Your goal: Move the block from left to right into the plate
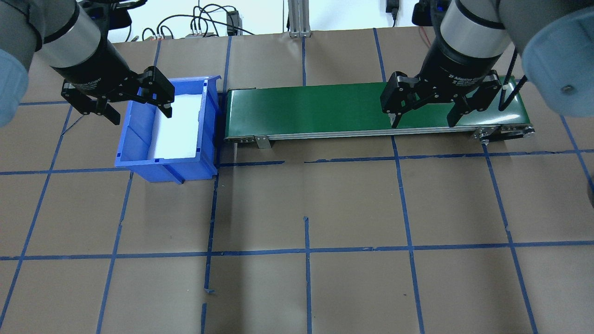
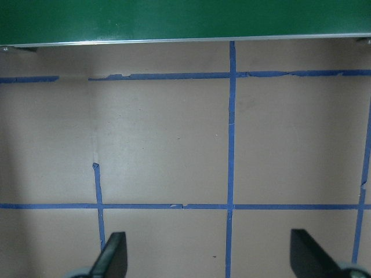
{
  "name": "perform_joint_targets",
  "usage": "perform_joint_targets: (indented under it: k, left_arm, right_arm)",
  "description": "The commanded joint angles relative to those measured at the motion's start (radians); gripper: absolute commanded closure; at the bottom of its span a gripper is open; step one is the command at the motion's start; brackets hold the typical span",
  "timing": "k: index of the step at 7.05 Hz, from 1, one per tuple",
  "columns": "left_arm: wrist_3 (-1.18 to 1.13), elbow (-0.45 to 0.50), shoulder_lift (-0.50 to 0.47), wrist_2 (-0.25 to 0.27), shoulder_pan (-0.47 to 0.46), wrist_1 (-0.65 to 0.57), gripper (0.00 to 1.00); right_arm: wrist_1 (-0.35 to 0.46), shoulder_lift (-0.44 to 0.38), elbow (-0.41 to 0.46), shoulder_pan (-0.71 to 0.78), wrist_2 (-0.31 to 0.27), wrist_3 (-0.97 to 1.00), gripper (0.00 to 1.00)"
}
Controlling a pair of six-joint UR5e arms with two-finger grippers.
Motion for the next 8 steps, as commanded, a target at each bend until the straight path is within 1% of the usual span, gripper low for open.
perform_joint_targets:
  k: [1,3,8]
  left_arm:
    - [0.0,0.0,0.0,0.0,0.0,-0.001,0.0]
    - [0.0,0.0,0.0,0.0,0.0,-0.001,0.0]
    - [0.0,-0.001,0.0,0.0,0.0,-0.001,0.0]
  right_arm:
    - [-0.044,0.035,0.042,-0.029,-0.013,-0.001,0.0]
    - [-0.078,0.04,0.052,-0.026,-0.051,-0.005,0.0]
    - [-0.081,0.04,0.061,-0.027,-0.054,0.007,0.0]
